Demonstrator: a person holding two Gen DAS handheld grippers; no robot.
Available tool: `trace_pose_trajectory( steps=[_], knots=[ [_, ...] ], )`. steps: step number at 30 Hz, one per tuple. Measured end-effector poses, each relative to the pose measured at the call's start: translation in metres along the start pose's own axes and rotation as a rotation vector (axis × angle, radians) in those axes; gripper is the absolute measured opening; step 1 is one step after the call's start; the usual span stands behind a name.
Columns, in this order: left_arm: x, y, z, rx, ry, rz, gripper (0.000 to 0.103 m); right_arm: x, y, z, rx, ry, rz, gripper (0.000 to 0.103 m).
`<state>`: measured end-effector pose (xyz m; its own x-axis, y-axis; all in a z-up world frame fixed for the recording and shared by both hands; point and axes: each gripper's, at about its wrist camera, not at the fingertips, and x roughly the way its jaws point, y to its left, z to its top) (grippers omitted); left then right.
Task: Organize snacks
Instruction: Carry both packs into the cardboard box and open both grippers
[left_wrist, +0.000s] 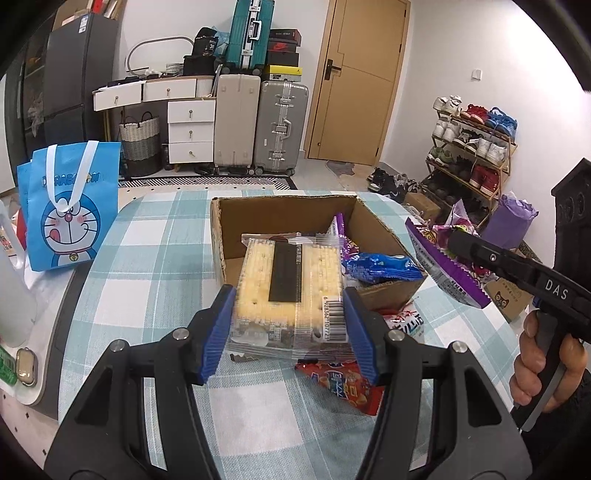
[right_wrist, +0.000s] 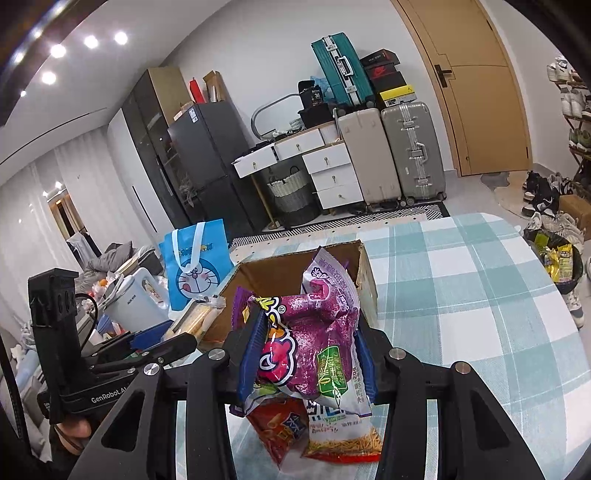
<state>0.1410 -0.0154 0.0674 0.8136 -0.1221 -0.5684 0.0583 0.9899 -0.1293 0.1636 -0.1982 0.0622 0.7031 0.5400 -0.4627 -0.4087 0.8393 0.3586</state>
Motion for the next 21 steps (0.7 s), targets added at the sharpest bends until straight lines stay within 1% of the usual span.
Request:
trace_pose_trajectory(
  steps=[6,8,12,14,21],
  knots=[
    [0.02,-0.001,0.008,0.01,0.0,0.029,0.055,0.022,-0.003,0.005,0.026,-0.007,0.003,0.045],
    [0.027,-0.003,0.009,0.018,-0.001,0.04,0.055,0.033,-0.004,0.006,0.026,0.0,-0.018,0.045],
    [0.042,-0.007,0.009,0.036,0.007,0.065,0.055,0.051,-0.006,0.006,0.037,0.015,-0.019,0.044],
    [0.051,-0.008,0.007,0.037,0.02,0.065,0.055,0.059,-0.004,0.006,0.032,0.027,-0.024,0.045],
    [0.06,-0.01,0.008,0.055,0.01,0.075,0.056,0.08,-0.004,0.008,0.018,0.044,-0.056,0.045]
  ],
)
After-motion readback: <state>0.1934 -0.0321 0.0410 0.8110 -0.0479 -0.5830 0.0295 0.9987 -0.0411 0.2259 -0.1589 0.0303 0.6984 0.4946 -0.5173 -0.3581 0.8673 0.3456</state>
